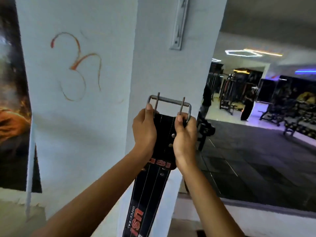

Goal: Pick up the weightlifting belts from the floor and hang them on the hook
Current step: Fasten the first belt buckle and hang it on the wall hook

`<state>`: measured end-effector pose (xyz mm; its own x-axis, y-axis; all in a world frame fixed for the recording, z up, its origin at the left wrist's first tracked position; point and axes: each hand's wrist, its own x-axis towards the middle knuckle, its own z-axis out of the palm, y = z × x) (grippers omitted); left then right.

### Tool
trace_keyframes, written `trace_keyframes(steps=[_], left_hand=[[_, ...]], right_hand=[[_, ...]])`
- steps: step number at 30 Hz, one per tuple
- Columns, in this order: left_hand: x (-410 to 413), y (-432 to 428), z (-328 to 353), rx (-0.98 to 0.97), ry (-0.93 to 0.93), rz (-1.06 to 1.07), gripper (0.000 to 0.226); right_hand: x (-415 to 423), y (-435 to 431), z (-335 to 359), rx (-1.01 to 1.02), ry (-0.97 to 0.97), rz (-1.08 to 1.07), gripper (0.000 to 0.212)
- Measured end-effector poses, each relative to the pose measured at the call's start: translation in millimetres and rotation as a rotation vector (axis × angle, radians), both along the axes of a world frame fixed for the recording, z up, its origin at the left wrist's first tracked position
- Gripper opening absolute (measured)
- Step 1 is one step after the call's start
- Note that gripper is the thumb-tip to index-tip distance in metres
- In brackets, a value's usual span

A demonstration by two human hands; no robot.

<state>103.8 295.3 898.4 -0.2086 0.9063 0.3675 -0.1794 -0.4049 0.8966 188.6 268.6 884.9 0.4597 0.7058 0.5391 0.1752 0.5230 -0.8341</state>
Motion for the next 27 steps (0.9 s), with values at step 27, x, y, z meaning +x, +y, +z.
trace_keyframes(steps=[27], left_hand=[[23.1,123.2,269.8,0.267,0.213,0.357,0.047]], right_hand=[[48.7,127.7,275.0,0.231,-0.331,0.009,0.061]])
